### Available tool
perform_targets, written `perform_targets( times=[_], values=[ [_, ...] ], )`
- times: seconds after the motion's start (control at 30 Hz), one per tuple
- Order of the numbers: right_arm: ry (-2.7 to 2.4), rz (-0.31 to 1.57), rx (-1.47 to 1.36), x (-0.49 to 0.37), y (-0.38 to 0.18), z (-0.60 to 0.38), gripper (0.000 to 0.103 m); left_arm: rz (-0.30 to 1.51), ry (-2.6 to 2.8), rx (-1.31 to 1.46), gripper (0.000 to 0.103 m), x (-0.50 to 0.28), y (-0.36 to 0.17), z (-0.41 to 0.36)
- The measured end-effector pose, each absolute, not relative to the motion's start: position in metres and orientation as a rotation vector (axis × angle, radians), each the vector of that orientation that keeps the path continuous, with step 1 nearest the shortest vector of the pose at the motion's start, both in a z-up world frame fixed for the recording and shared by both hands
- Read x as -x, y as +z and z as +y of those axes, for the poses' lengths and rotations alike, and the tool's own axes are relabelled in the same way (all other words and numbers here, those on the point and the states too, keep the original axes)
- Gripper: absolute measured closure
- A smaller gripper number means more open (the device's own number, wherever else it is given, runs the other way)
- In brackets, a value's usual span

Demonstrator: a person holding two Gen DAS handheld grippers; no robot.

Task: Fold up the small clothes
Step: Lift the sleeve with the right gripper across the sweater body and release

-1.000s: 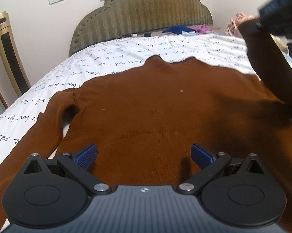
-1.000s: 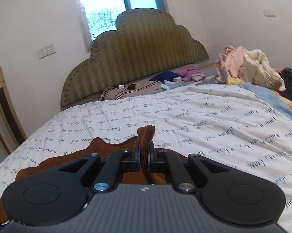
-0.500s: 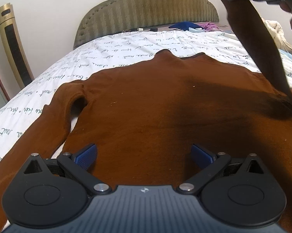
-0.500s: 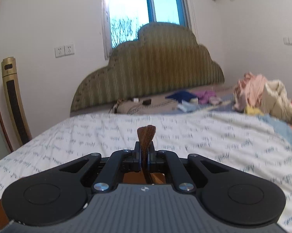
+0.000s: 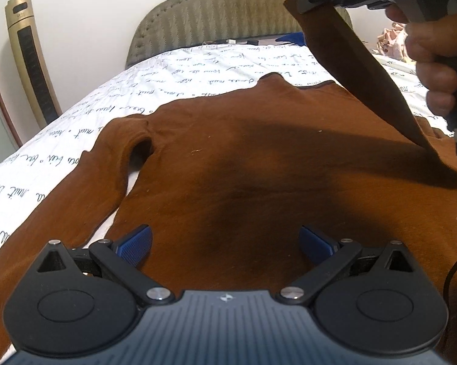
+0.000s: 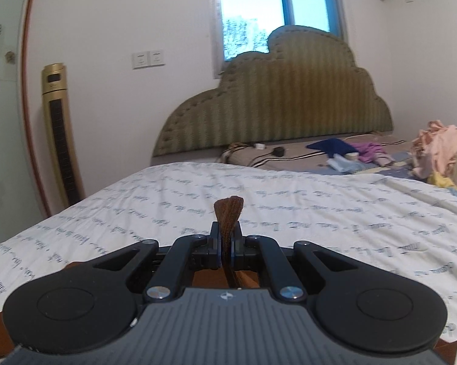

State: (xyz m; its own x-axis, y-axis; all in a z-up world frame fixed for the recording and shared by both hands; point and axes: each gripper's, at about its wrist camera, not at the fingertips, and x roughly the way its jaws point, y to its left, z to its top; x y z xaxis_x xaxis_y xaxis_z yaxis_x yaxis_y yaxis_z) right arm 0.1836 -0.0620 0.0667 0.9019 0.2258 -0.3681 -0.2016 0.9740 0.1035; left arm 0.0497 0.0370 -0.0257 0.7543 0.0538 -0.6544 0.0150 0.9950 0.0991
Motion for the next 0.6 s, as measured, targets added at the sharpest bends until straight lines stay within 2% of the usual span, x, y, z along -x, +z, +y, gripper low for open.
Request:
perform_targets(
  times=[0.3,0.6],
  values=[
    [0.297,0.332,-0.007,-0.195,0.081,-0.025,0.095,0.735,0.038,-0.073,0.000,-0.049,-0.029,0.047],
    [0.390,0.498,0.035,-0.207,0.038,0.016,0.094,0.743,0.048,-0.049,0.000,-0.047,-0.032,0.056]
  ],
)
